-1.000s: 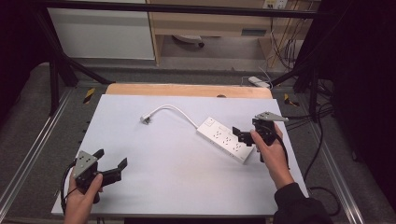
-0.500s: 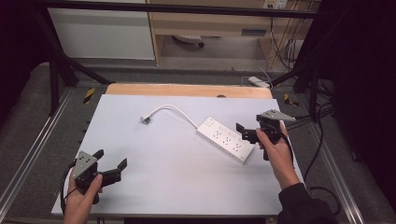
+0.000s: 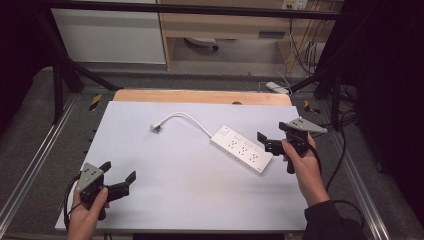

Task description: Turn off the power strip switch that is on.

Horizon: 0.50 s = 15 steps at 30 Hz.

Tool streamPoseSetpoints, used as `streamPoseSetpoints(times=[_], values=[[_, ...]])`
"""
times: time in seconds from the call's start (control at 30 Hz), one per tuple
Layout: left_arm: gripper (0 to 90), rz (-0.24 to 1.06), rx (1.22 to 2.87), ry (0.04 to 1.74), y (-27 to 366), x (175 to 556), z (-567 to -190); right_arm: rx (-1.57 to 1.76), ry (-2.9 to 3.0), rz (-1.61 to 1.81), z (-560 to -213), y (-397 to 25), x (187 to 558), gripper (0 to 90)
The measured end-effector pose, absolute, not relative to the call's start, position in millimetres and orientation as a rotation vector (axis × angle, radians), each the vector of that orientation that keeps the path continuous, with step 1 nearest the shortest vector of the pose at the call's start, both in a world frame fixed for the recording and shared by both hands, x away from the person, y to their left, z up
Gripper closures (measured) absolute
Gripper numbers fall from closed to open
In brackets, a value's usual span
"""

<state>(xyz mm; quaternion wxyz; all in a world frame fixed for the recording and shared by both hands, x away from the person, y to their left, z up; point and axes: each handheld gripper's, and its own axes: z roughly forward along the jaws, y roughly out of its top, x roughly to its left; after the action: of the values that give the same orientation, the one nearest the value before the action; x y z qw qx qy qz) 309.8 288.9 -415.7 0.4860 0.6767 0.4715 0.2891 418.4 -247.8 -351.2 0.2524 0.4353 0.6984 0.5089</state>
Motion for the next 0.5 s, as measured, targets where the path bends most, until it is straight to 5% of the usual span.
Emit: streamPoseSetpoints(times=[0.5], values=[[5.4, 0.698, 1.647, 1.147, 288, 308, -415, 1.127, 1.884, 1.408, -338, -258, 388, 4.8]])
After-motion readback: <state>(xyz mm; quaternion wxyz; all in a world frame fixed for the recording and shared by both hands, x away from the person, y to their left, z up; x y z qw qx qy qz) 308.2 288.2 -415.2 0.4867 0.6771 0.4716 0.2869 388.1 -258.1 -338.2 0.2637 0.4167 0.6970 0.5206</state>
